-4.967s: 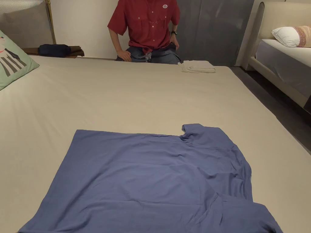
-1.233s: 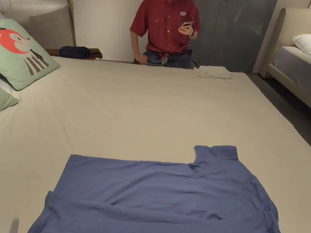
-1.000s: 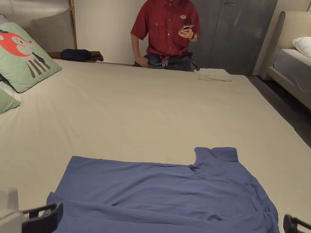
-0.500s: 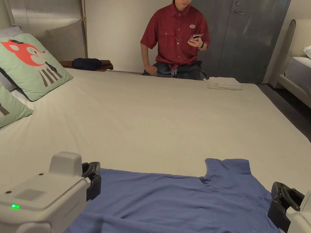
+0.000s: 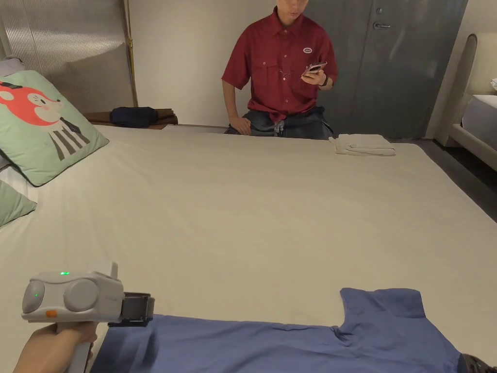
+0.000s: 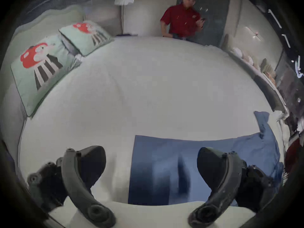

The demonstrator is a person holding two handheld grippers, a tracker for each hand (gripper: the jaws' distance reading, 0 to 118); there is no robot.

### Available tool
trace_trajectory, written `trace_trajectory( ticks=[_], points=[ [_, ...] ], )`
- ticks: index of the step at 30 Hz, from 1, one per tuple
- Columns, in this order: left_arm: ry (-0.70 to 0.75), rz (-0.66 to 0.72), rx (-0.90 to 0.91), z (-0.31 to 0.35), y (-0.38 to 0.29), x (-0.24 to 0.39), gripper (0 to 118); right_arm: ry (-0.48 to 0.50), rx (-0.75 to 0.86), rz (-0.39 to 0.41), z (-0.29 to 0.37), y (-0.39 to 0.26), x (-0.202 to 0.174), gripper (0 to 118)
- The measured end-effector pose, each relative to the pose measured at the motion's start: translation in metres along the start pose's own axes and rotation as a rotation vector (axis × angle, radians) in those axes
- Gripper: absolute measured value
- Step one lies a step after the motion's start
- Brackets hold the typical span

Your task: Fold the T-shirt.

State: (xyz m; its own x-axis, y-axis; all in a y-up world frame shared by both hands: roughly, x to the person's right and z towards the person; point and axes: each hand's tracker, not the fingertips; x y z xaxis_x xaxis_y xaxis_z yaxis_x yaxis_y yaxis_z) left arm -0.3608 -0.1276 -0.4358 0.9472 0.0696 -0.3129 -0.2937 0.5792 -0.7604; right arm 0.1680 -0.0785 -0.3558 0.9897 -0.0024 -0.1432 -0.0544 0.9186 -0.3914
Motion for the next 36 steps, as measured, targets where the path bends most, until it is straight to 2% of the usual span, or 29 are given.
trace_trajectory(
  ticks=[3,4,6,7,8,9,10,11,12,13,14,16,17,19,20,23,25,26,27,29,30,33,36],
  points=[
    [0.007,0.058,-0.06,-0.024,-0.002,-0.003,106,0.0,-0.046,0.012,-0.015,-0.006,0.001,0],
    [0.009,0.057,-0.067,-0.029,-0.004,-0.002,100,-0.005,-0.055,0.016,-0.018,-0.008,0.001,0],
    [0.027,0.039,-0.069,-0.035,-0.009,0.004,70,-0.017,-0.076,0.015,-0.027,-0.01,0.002,0],
    [0.067,-0.008,-0.045,-0.032,-0.012,0.01,66,-0.015,-0.085,0.01,-0.03,-0.011,0.003,0],
    [0.072,-0.044,-0.01,-0.026,-0.014,0.016,56,-0.015,-0.091,0.006,-0.033,-0.011,0.004,0],
    [0.045,-0.091,-0.001,-0.02,-0.016,0.02,36,-0.019,-0.095,0.003,-0.038,-0.011,0.005,0],
    [0.035,-0.121,0.006,-0.015,-0.017,0.023,8,-0.032,-0.101,0.005,-0.045,-0.01,0.007,10],
    [0.03,-0.139,0.022,-0.01,-0.02,0.027,1,-0.061,-0.12,0.014,-0.055,-0.006,0.009,31],
    [-0.024,-0.143,0.03,-0.003,-0.021,0.03,1,-0.078,-0.156,0.026,-0.067,-0.002,0.013,62],
    [-0.048,-0.146,0.027,0.002,-0.022,0.032,1,-0.083,-0.176,0.019,-0.081,0.002,0.018,102],
    [-0.052,-0.149,0.038,0.008,-0.022,0.033,1,-0.095,-0.227,0.008,-0.1,0.006,0.024,112],
    [-0.047,-0.173,0.074,0.019,-0.024,0.039,1,-0.125,-0.285,-0.023,-0.133,0.015,0.039,112],
    [-0.046,-0.178,0.085,0.024,-0.025,0.041,1,-0.113,-0.365,-0.036,-0.154,0.018,0.045,112],
    [-0.052,-0.178,0.089,0.027,-0.025,0.04,1,-0.162,-0.506,-0.048,-0.191,0.018,0.057,111],
    [-0.057,-0.184,0.089,0.029,-0.026,0.04,1,-0.176,-0.594,-0.049,-0.209,0.016,0.067,108],
    [-0.052,-0.198,0.086,0.031,-0.029,0.038,1,-0.192,-0.688,-0.107,-0.233,0.003,0.08,101],
    [-0.055,-0.194,0.083,0.033,-0.03,0.035,1,-0.133,-0.682,-0.139,-0.228,0.003,0.078,83],
    [-0.055,-0.191,0.081,0.033,-0.03,0.034,1,-0.163,-0.666,-0.106,-0.224,0.005,0.076,82],
    [-0.052,-0.189,0.081,0.034,-0.03,0.033,1,-0.138,-0.645,-0.069,-0.219,0.009,0.075,75],
    [-0.044,-0.186,0.087,0.038,-0.03,0.031,1,-0.072,-0.594,-0.05,-0.207,0.018,0.074,9],
    [-0.041,-0.18,0.09,0.041,-0.03,0.029,1,-0.052,-0.561,-0.077,-0.197,0.022,0.072,2],
    [-0.042,-0.151,0.11,0.059,-0.031,0.021,1,-0.036,-0.496,0.007,-0.164,0.043,0.067,2],
    [-0.051,-0.125,0.143,0.085,-0.036,0.009,1,0.003,-0.449,0.001,-0.125,0.061,0.072,2]
  ],
)
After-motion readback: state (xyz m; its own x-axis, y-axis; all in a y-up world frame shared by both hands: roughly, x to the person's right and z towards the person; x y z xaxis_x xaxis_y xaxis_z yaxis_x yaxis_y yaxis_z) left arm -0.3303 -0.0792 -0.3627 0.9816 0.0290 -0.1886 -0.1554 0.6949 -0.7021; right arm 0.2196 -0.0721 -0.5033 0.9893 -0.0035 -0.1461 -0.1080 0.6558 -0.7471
